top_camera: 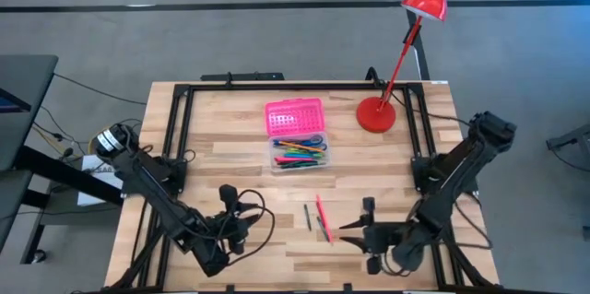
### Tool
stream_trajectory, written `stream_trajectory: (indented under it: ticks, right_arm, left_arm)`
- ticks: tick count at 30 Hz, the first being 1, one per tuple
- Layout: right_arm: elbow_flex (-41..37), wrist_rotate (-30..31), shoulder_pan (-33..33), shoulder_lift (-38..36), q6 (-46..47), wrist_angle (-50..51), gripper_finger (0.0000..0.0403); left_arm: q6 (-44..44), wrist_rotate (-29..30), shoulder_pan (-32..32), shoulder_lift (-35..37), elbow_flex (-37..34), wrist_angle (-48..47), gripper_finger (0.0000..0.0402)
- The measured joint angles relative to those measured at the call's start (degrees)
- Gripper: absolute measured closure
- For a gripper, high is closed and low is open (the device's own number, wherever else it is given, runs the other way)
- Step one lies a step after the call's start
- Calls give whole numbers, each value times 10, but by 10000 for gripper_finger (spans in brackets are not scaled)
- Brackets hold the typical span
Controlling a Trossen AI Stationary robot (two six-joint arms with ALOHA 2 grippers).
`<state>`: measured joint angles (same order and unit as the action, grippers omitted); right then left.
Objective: Pick & place school supplies into a supply box
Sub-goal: Put the green crayon into the pink supply box
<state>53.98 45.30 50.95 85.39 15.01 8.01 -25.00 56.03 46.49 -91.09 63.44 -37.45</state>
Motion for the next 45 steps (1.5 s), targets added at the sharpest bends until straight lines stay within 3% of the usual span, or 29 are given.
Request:
stream_trajectory:
  ticks: [10, 19, 29, 33, 38, 45]
  right_arm:
    - [0, 4, -2, 60, 40, -13, 296]
    - [1, 27, -14, 69, 45, -15, 296]
    - [1, 27, -14, 69, 45, -16, 296]
    - [0, 26, -14, 78, 43, -18, 296]
    - [0, 24, -17, 87, 45, -21, 296]
    - [1, 25, -8, 86, 47, -24, 296]
  left_arm:
    - [81, -109, -20, 0, 0, 72, 263]
    - [88, -119, -25, 0, 0, 75, 263]
    - [166, -309, -27, -23, 0, 146, 263]
    - [231, -315, -36, -68, 0, 209, 263]
    - [352, -299, -86, -112, 1, 305, 263]
    - [407, -421, -206, -144, 2, 330, 263]
